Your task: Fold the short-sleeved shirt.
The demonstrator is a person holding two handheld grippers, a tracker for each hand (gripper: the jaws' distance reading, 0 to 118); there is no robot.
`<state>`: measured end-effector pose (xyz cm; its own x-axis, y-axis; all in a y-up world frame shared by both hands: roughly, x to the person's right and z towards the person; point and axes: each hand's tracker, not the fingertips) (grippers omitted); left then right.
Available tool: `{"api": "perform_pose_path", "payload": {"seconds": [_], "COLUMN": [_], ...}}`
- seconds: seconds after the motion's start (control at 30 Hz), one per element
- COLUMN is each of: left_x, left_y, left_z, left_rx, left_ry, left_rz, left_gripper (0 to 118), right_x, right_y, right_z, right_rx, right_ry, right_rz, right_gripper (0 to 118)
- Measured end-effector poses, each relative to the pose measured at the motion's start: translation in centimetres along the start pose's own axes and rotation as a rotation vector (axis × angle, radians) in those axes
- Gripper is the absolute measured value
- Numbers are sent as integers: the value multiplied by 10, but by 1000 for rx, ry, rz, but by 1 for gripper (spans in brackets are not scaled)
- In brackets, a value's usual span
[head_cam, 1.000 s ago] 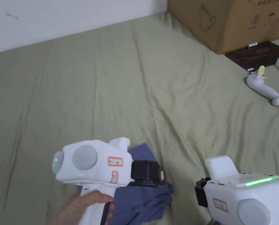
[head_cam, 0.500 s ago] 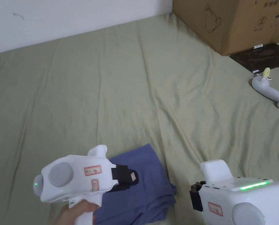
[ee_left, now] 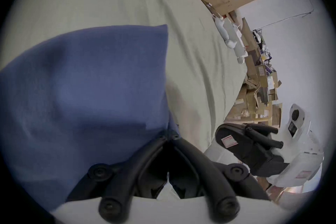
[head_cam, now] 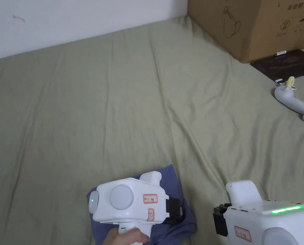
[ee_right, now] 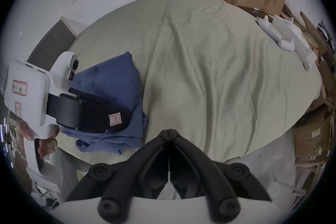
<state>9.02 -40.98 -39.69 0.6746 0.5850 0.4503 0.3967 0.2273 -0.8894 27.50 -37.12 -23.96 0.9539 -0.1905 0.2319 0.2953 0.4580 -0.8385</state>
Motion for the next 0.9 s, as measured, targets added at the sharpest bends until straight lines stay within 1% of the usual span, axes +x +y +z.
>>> {"api": "perform_pose_path", "payload": {"seconds": [0.13,0.2,0.23,0.27,0.3,0.37,0.43,0.57,0.6,0.7,0.8,0.9], "left_x": [6,6,5,4,4,5,-4,-29,-36,-64,-94,-124], "left_y": [-2,-3,-3,-4,-4,-8,-8,-25,-32,-55,-84,-112], "left_z": [-3,-4,-4,-5,-3,9,24,75,87,125,153,168], "left_rx": [3,13,17,7,6,64,75,193,215,279,335,361], "left_ry": [-14,-114,-190,-275,-300,-229,-171,-193,-177,-135,-90,-85], "left_rz": [-19,64,96,108,105,70,64,110,123,163,236,338], "left_gripper": [0,0,0,0,0,0,0,0,0,0,0,0], "right_x": [-3,-4,-4,-4,-4,-2,0,-1,-3,-12,-31,-57], "right_y": [0,-1,0,0,0,0,0,3,3,8,20,34], "right_z": [-1,0,1,2,4,11,16,19,20,22,21,18], "right_rx": [-2,2,2,2,5,14,20,25,28,38,47,65], "right_ry": [7,8,10,8,8,3,2,-9,-10,31,74,96], "right_rz": [4,5,3,0,0,3,2,-3,-5,0,39,115], "right_gripper": [0,0,0,0,0,0,0,0,0,0,0,0]}}
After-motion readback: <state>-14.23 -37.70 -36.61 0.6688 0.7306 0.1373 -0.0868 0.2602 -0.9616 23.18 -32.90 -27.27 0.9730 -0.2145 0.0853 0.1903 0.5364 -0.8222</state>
